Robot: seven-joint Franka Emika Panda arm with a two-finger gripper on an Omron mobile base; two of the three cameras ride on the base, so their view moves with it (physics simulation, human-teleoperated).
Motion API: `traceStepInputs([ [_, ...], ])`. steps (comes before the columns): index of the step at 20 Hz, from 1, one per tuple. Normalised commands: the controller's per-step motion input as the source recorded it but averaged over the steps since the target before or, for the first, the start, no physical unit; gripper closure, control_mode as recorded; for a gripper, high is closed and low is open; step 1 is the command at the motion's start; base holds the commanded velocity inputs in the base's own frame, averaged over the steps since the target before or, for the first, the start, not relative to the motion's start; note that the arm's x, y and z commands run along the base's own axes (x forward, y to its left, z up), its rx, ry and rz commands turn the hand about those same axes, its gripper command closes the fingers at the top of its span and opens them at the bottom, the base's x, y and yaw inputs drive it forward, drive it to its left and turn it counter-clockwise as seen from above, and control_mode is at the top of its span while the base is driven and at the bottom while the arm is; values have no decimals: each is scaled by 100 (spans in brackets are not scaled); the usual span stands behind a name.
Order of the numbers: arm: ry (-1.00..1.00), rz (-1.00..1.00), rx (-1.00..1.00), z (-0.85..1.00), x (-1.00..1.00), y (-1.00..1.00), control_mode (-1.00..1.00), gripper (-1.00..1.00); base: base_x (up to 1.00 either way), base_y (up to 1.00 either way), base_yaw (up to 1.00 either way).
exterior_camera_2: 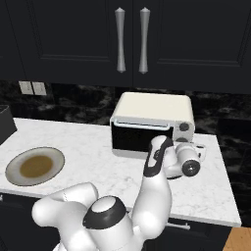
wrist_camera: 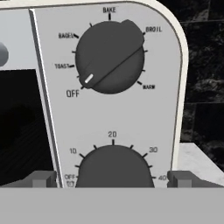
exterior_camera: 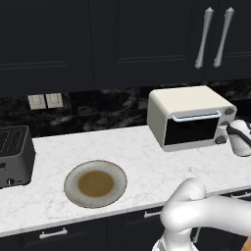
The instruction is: Pick up the kebab skewer and baguette bread, and place them inside the toaster oven. Close the toaster oven door and start by setting the timer.
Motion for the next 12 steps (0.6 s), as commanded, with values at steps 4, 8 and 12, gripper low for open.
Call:
traceStepInputs([
  [4, 0, 0, 0, -1, 1, 0, -100, -100, 0, 0, 0],
  [8, 0, 0, 0, -9, 0, 0, -100, -100, 0, 0, 0],
  [12, 0, 0, 0, -10, 0, 0, -100, -100, 0, 0, 0],
])
